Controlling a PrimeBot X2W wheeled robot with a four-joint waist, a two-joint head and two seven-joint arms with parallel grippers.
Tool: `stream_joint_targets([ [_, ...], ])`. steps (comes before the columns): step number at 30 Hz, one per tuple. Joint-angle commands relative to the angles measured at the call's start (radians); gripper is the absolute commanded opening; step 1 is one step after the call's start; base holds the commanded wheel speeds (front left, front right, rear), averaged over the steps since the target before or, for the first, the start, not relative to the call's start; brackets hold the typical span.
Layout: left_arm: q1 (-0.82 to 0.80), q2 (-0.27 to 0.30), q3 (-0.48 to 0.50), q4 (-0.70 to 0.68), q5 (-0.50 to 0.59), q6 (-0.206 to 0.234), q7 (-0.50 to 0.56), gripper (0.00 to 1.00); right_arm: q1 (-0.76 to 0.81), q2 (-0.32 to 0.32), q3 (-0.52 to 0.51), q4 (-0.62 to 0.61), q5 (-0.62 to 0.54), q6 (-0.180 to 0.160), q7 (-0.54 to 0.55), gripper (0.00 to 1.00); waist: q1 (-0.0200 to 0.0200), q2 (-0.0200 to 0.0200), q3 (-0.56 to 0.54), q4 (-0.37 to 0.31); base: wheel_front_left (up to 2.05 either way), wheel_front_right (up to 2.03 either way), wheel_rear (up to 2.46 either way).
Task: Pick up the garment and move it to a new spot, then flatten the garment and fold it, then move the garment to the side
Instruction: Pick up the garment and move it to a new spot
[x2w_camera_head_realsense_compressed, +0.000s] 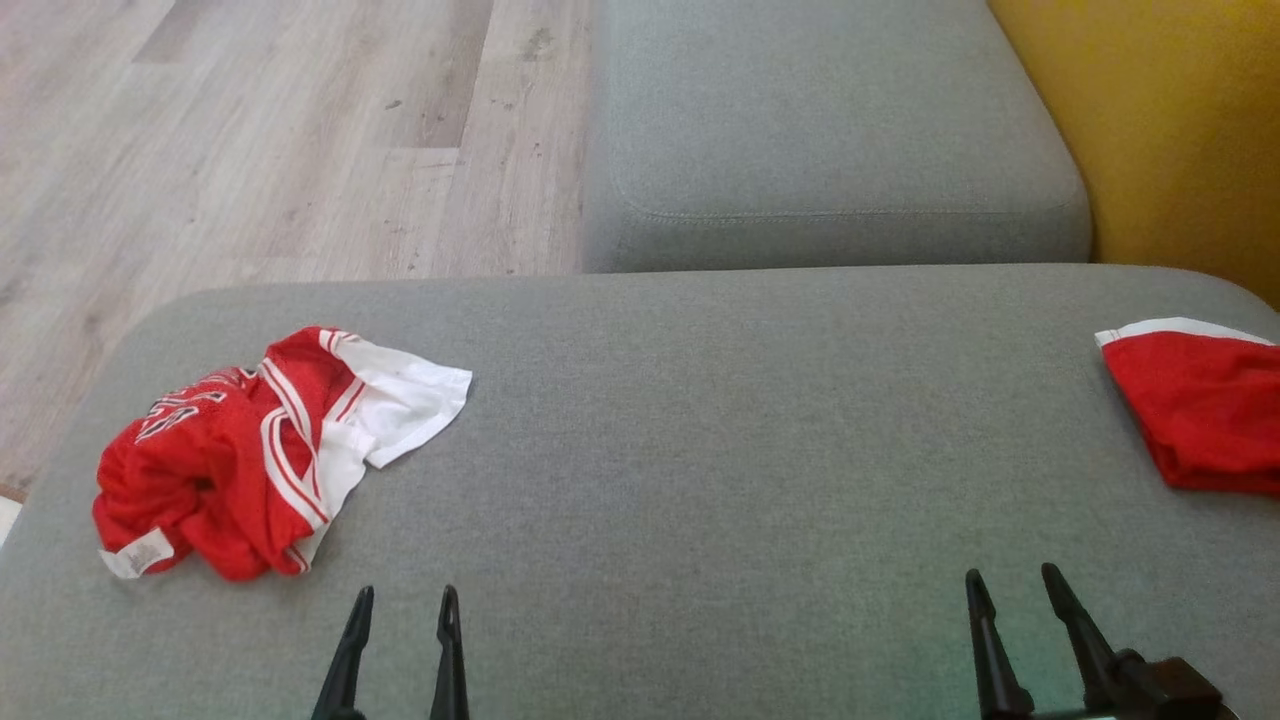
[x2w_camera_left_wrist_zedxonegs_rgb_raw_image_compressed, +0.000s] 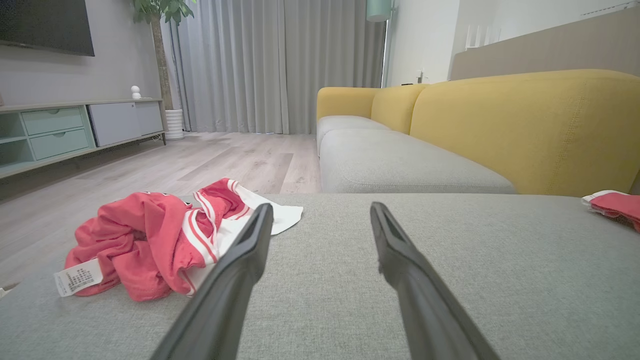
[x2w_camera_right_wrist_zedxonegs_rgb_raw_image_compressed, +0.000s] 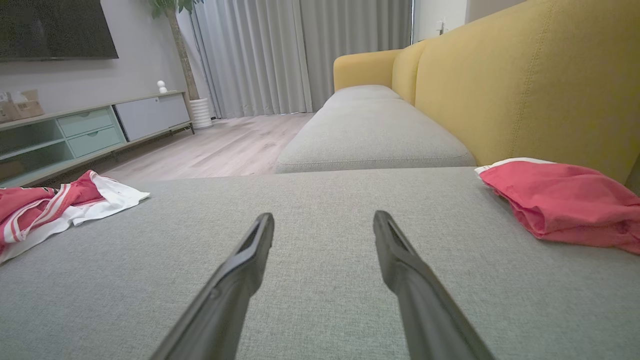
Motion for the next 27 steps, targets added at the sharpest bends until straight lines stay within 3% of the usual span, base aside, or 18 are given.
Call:
stream_joint_targets([
  [1,-0.036,-0.004,0.039,-0.033,0.014,-0.002,-0.005,1.0,-0.029,-0.008,0.017,-0.033,-0.001,0.004,-0.011,1.0,0.0,-0.0001,-0.001,-0.002,0.0,0.0,0.0],
  [27,-0.03,-0.005,0.046,-0.027,0.026,-0.004,-0.005,1.0,-0.04,0.0,0.019,-0.018,0.008,0.004,-0.011,1.0,0.0,-0.0001,0.004,-0.013,0.0,0.0,0.0],
])
